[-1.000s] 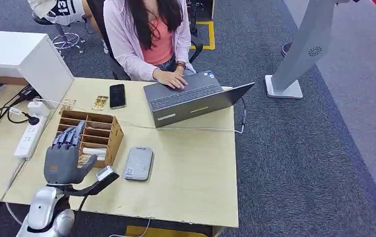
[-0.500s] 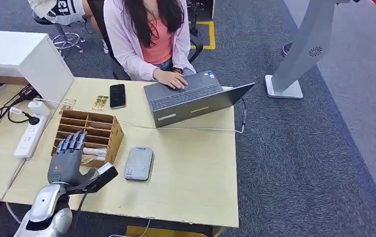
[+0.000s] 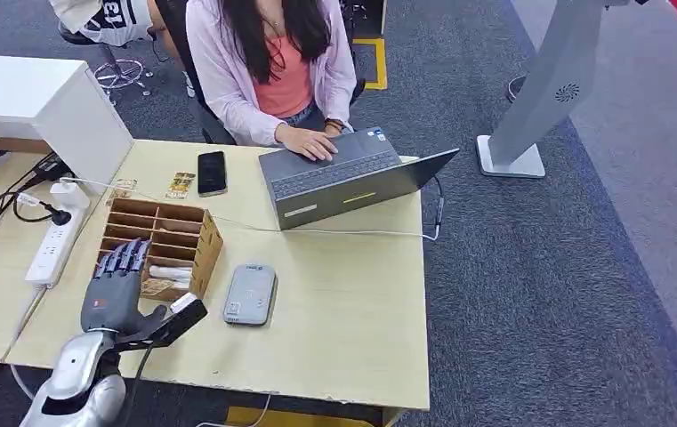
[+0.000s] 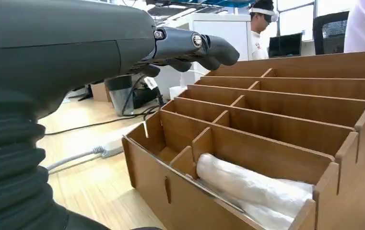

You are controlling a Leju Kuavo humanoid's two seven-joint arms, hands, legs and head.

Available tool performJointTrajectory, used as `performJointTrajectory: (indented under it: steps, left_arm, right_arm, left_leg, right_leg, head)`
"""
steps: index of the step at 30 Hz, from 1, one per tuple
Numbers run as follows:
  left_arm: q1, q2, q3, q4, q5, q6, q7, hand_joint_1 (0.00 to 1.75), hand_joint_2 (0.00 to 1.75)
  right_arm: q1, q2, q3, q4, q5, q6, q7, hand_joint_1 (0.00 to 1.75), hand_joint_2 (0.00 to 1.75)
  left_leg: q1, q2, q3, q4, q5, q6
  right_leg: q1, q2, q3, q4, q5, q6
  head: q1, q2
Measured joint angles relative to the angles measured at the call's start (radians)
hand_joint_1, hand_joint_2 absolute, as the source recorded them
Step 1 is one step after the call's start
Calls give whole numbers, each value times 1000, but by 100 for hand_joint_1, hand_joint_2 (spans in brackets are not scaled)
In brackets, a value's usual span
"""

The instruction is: Pass the card to the sensor for recognition and then transmit it.

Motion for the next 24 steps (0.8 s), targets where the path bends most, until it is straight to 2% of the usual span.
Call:
performJointTrajectory:
  steps: [19, 24]
  left_arm:
    - [3, 1, 0, 0, 1, 37, 0, 0, 175]
    - [11, 1, 1, -1, 8, 77, 29, 0, 175]
  right_arm:
    - [0, 0, -1, 0, 3, 0, 0, 0, 175]
    - [0, 0, -2, 0, 3, 0, 3, 0, 175]
  left_leg:
    - [0, 0, 0, 0, 0, 0]
    - [0, 0, 0, 0, 0, 0]
  right_leg:
    - [0, 0, 0, 0, 0, 0]
    - [0, 0, 0, 0, 0, 0]
  head:
    - [0, 0]
    - [0, 0]
